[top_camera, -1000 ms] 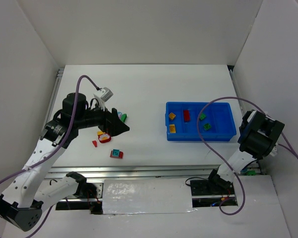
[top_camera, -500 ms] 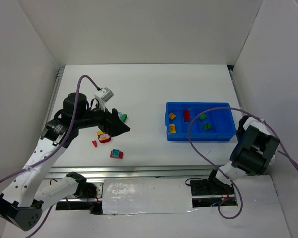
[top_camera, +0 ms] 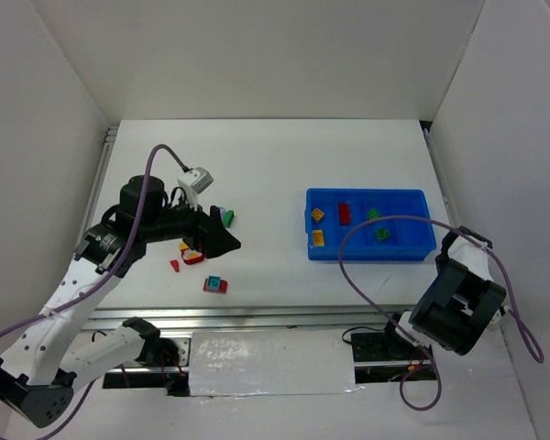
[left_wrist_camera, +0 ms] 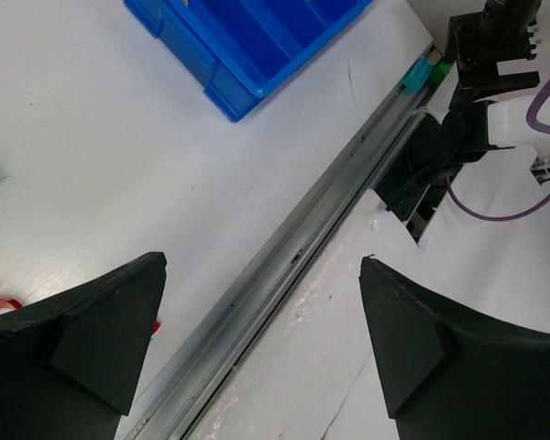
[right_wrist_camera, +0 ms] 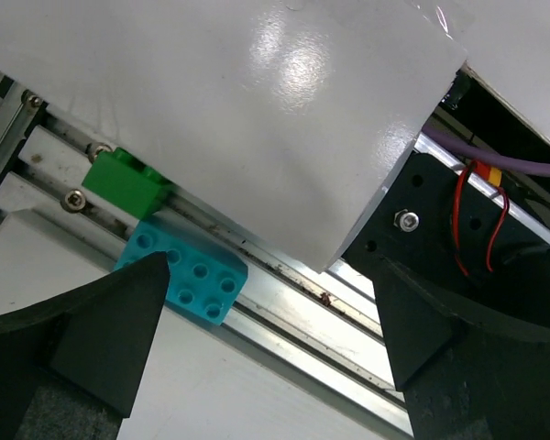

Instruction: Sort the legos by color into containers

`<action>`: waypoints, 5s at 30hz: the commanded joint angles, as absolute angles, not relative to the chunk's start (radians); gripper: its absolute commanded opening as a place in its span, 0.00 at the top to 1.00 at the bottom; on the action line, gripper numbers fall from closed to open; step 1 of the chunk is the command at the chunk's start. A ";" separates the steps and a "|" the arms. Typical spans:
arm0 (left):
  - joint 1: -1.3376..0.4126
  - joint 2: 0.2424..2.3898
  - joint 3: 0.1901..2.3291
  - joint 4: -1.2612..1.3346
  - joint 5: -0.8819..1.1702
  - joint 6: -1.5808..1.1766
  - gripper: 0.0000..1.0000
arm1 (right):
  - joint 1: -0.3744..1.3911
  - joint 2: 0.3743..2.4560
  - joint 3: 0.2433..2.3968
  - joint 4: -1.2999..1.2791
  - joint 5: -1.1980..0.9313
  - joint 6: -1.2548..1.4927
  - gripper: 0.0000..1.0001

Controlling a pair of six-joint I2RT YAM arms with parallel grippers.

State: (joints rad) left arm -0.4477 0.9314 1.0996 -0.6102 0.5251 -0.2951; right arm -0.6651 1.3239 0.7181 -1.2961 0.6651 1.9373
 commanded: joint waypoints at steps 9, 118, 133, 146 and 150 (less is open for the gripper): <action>-0.497 0.942 1.112 -0.634 0.557 -0.304 0.00 | -0.666 1.265 0.682 -1.166 0.667 2.069 0.00; -0.508 0.948 1.201 -0.666 0.379 -0.230 0.00 | -0.985 1.310 0.830 -1.055 0.540 1.487 0.09; -0.508 0.979 1.218 -0.676 0.379 -0.221 0.01 | -1.043 1.368 0.825 -1.026 0.595 1.543 0.17; -0.506 1.028 1.238 -0.687 0.384 -0.215 0.01 | -1.048 1.439 0.808 -0.953 0.526 1.563 0.18; -0.506 1.046 1.241 -0.684 0.379 -0.215 0.00 | -1.066 1.489 0.825 -0.951 0.486 1.568 0.19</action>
